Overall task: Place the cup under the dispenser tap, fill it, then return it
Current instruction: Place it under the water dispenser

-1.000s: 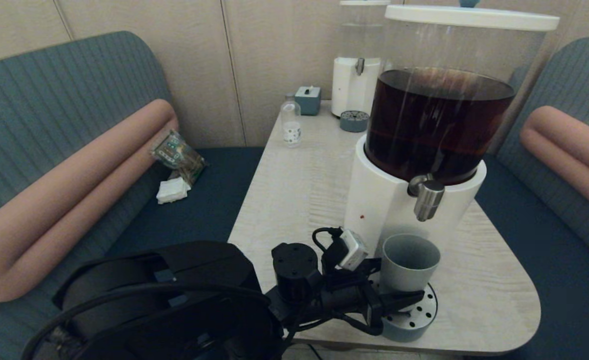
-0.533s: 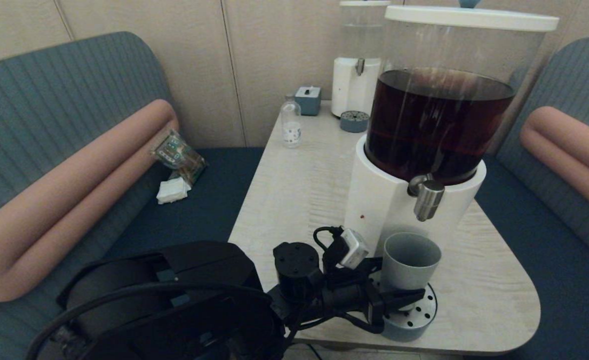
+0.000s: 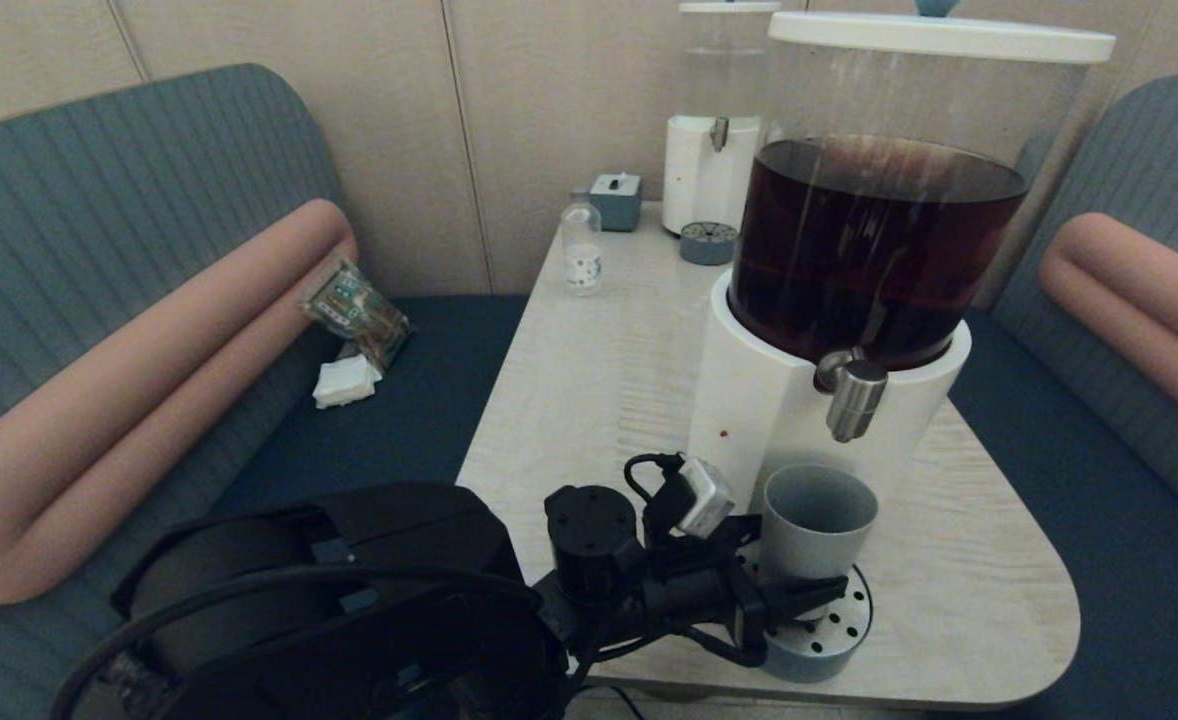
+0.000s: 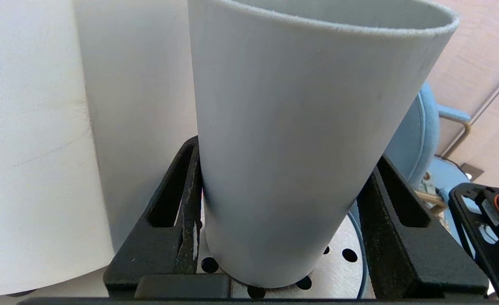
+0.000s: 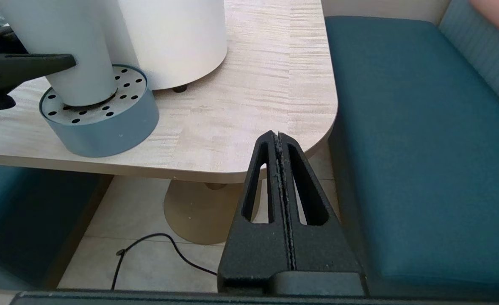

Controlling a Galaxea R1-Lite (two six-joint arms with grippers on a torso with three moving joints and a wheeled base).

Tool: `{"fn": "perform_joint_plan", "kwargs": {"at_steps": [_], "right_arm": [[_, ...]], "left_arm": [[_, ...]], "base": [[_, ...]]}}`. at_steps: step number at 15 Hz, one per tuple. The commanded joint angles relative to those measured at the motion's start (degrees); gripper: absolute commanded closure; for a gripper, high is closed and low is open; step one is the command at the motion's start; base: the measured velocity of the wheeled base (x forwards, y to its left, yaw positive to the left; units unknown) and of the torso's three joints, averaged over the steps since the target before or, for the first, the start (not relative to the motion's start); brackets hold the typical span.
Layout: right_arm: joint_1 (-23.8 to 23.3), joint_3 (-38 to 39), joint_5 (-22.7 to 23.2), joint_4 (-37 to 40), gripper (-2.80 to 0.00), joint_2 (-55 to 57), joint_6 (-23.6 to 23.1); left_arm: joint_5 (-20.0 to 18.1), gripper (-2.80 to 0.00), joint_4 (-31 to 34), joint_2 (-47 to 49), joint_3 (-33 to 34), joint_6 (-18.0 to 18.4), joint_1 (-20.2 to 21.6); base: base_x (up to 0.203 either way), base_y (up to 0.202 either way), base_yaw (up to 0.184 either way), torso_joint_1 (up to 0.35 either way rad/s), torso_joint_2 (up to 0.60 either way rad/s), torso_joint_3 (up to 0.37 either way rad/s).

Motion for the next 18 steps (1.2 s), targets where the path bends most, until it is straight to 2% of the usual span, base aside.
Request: {"fn": "perform_joint_plan", "kwargs": {"at_steps": [1, 8, 18], "right_arm": [[0.01, -0.02, 0.00, -0.02, 0.00, -0.11, 0.02], [0.01, -0.02, 0.00, 0.07, 0.00, -0.09, 0.02], [0.01, -0.02, 0.00, 0.06, 0.00, -0.11, 0.02]], "left_arm": [[-0.16, -2.80, -0.42, 0.22, 0.02, -0.04, 0.03], [0.28, -2.80, -0.42, 0.00, 0.67, -0.04, -0.04], [0.51, -2.80, -0.42, -7.62, 10.56, 0.15, 0.06]], "base": [[0.000, 0.000, 0.000, 0.000, 0.00, 0.000], [0.000, 0.000, 0.000, 0.000, 0.00, 0.000], [0.000, 0.000, 0.000, 0.000, 0.00, 0.000]]}}
